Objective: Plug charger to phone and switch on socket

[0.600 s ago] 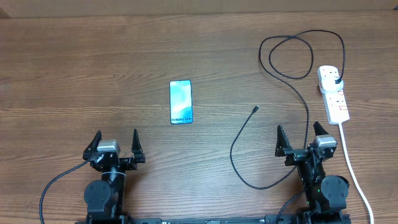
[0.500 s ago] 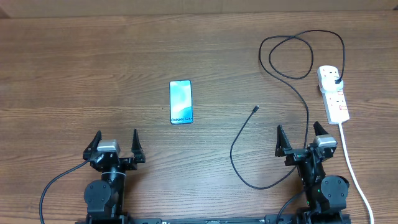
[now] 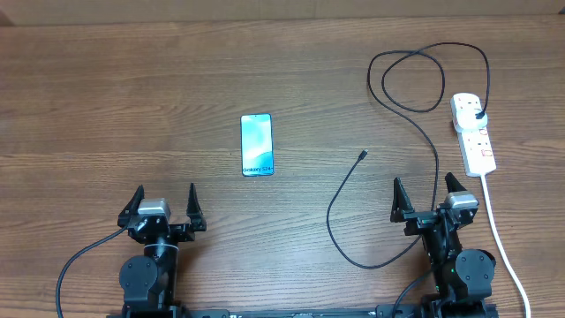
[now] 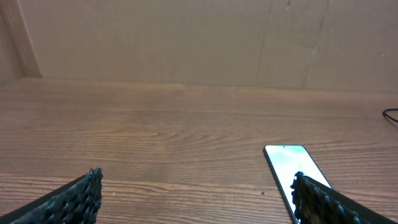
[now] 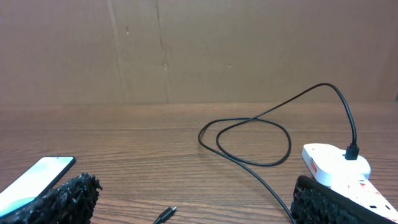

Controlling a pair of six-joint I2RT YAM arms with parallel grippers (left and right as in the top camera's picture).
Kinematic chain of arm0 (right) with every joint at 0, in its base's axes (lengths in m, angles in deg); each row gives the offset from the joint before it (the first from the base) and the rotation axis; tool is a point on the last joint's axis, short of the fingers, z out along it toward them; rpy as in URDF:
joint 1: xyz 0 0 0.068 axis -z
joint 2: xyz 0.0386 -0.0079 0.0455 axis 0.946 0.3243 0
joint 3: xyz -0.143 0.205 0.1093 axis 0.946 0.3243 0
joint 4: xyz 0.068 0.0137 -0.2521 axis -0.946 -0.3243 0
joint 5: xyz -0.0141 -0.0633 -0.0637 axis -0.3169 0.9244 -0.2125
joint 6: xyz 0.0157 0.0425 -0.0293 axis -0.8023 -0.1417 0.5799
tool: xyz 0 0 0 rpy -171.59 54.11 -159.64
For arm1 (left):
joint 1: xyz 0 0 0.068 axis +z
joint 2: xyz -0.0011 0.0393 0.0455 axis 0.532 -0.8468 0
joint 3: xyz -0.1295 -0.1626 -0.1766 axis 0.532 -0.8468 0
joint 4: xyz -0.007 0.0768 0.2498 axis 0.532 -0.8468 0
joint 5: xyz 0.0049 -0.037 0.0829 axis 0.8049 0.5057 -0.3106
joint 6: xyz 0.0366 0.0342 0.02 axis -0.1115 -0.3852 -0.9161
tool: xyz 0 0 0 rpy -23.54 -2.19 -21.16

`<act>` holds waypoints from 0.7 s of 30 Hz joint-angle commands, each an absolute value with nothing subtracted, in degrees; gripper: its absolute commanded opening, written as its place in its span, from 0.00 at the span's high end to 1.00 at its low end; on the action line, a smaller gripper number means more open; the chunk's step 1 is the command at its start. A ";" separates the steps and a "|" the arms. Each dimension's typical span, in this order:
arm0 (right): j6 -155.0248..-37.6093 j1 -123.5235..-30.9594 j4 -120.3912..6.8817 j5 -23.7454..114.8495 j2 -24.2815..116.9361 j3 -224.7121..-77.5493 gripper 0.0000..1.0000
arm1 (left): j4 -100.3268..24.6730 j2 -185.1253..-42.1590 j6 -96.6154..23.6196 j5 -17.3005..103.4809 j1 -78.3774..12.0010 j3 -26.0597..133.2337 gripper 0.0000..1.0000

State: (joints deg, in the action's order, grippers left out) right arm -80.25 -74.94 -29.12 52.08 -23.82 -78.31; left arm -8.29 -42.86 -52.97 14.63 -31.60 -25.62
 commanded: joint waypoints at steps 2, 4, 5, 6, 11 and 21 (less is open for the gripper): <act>-80.47 -74.98 -28.79 52.27 -24.15 -77.75 0.00 | -8.02 -42.36 -51.96 15.29 -31.41 -26.02 0.00; -80.47 -74.98 -28.79 52.27 -24.15 -77.75 0.00 | -8.05 -42.36 -51.96 15.29 -31.41 -26.02 0.00; -80.47 -74.98 -28.79 52.27 -24.15 -77.75 0.00 | -8.02 -42.36 -51.94 15.29 -31.41 -26.02 0.00; -80.47 -74.98 -28.79 52.27 -24.15 -77.75 0.00 | -8.02 -42.36 -51.96 15.29 -31.41 -26.02 0.00; -80.47 -74.98 -28.79 52.27 -24.15 -77.75 0.00 | -8.05 -42.36 -51.96 15.29 -31.41 -26.02 0.00; -80.45 -74.98 -28.79 52.27 -24.15 -77.75 0.00 | -7.89 -42.36 -49.36 17.93 -31.41 -26.02 0.00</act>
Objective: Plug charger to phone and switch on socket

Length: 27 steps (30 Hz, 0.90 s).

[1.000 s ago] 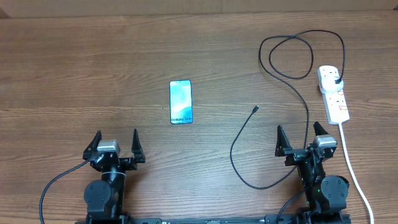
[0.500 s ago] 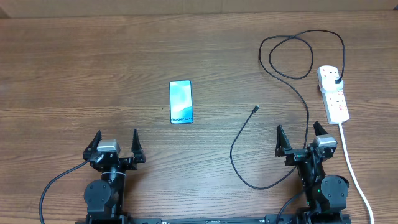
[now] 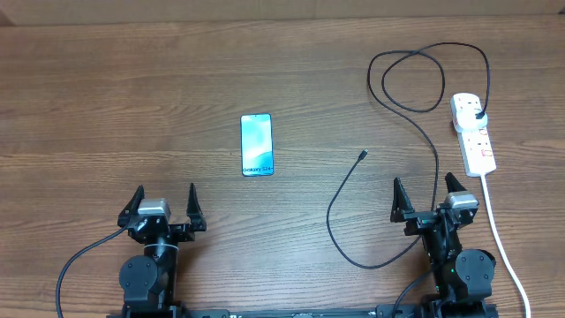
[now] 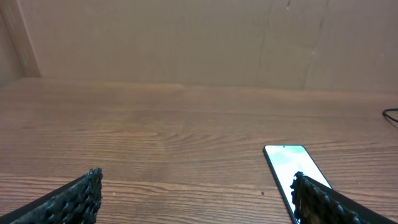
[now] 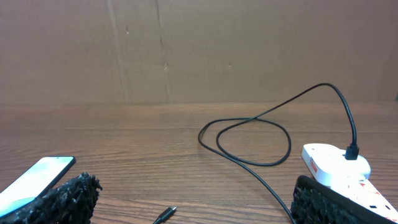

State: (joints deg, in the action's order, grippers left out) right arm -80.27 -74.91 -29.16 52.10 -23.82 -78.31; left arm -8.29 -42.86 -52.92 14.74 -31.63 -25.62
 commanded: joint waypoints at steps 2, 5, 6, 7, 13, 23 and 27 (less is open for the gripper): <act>-80.47 -74.98 -28.79 52.27 -24.15 -77.75 0.00 | -4.51 -42.36 -39.24 24.93 -31.43 -26.02 0.00; -80.47 -74.98 -28.79 52.27 -24.15 -77.75 0.00 | 3.08 -42.36 -27.77 30.37 -31.41 -26.02 0.00; -80.47 -74.98 -28.79 52.27 -24.15 -77.75 0.00 | 9.05 -42.36 -27.48 30.37 -31.41 -26.02 0.00; -80.47 -74.98 -28.79 52.27 -24.15 -77.75 0.00 | 13.24 -42.36 -27.48 30.37 -31.41 -26.02 0.00; -80.47 -74.98 -28.79 52.27 -24.15 -77.75 0.00 | 29.22 -42.38 -34.87 26.28 -31.41 -23.09 0.00; -80.47 -74.98 -28.79 52.27 -24.15 -77.75 0.00 | -20.70 -72.63 -47.13 28.29 -31.41 18.73 0.00; -80.47 -74.98 -28.79 52.27 -24.15 -77.75 0.00 | -37.27 -93.44 -48.60 44.31 -31.41 38.09 0.00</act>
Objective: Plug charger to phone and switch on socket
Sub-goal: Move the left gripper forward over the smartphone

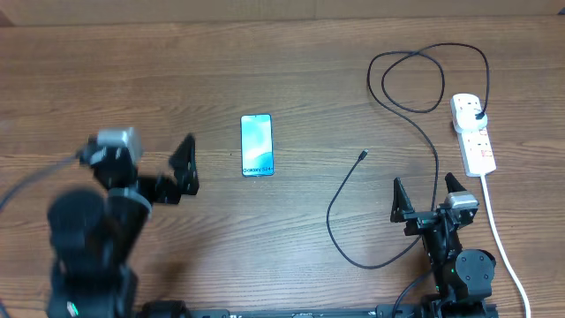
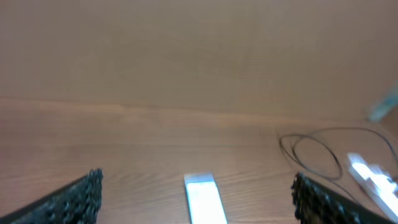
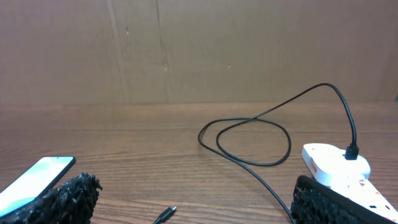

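The phone (image 1: 256,145) lies face up with its screen lit, mid-table. The black charger cable (image 1: 415,132) loops from the white socket strip (image 1: 472,132) and ends in a loose plug tip (image 1: 364,155) on the wood. My left gripper (image 1: 172,172) is open, blurred, left of the phone and turned toward it. In the left wrist view the phone (image 2: 204,200) sits between the fingers (image 2: 68,202). My right gripper (image 1: 428,199) is open near the front edge, with the plug tip (image 3: 166,214) just ahead of it and the socket strip (image 3: 336,163) to its right.
A white mains lead (image 1: 503,238) runs from the socket strip to the front right edge. A cardboard wall (image 3: 199,50) backs the wooden table (image 1: 106,71). The cable loop (image 2: 317,149) shows blurred at the right of the left wrist view.
My left arm has left its rest at the front edge; it is now further back and left, turned toward the phone. The right arm, phone and cable have not moved.
At both earlier moments both arms rested at the front edge with grippers open, the phone and cable lying untouched. By now only the left arm has shifted, its open gripper facing the phone.
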Controlling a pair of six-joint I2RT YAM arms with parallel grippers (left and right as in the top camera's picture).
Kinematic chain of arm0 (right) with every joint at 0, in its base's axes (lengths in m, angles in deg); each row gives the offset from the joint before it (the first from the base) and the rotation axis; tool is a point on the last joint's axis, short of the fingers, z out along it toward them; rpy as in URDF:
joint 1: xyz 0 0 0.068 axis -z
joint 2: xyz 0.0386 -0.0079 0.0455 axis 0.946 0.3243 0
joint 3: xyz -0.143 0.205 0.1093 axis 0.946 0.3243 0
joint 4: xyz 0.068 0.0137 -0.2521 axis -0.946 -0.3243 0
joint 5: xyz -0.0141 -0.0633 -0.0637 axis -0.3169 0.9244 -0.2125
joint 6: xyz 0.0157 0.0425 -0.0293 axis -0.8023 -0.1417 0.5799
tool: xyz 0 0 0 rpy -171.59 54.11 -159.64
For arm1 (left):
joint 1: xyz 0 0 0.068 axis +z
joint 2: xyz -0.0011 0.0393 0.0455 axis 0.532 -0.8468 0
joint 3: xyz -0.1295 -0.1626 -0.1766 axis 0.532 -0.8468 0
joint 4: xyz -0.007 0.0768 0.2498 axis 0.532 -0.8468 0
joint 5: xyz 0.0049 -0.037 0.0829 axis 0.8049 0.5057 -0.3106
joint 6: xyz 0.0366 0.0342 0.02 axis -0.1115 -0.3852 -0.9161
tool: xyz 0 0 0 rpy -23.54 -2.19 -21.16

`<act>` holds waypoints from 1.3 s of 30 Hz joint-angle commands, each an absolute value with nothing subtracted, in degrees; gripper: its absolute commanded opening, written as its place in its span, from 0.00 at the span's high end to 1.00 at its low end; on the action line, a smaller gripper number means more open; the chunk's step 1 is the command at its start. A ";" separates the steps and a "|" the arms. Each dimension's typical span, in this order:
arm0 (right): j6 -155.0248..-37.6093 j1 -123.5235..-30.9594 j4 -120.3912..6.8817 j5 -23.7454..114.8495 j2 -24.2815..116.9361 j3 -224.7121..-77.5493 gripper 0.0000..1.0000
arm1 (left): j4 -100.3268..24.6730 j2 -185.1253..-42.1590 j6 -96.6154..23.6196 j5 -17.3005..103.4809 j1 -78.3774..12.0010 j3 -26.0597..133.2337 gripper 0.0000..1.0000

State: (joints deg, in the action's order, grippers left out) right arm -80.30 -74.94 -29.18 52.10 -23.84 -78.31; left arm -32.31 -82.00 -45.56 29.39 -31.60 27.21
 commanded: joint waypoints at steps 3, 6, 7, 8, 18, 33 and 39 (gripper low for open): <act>-80.47 -74.98 -28.79 52.27 -24.15 -77.75 0.00 | -37.95 -100.69 -49.56 50.39 -31.49 42.64 0.00; -80.47 -74.98 -28.79 52.27 -24.15 -77.75 0.00 | -42.25 -107.23 -47.42 46.41 -32.19 47.79 0.00; -80.47 -74.98 -28.79 52.27 -24.15 -77.75 0.00 | -45.31 -109.78 -47.42 43.16 -33.05 50.59 0.00; -80.47 -74.98 -28.79 52.27 -24.15 -77.75 0.00 | -47.13 -111.14 -47.44 41.14 -33.68 52.25 0.00; -80.47 -74.98 -28.79 52.27 -24.15 -77.75 0.00 | -82.43 -143.40 -46.50 23.88 -46.01 89.17 0.00; -80.47 -74.98 -28.79 52.27 -24.15 -77.75 0.00 | -86.01 -159.88 -38.59 21.34 -49.22 104.34 0.00; -80.47 -74.98 -28.79 52.27 -24.15 -77.75 0.00 | -87.39 -164.49 -31.26 13.30 -50.12 111.05 0.00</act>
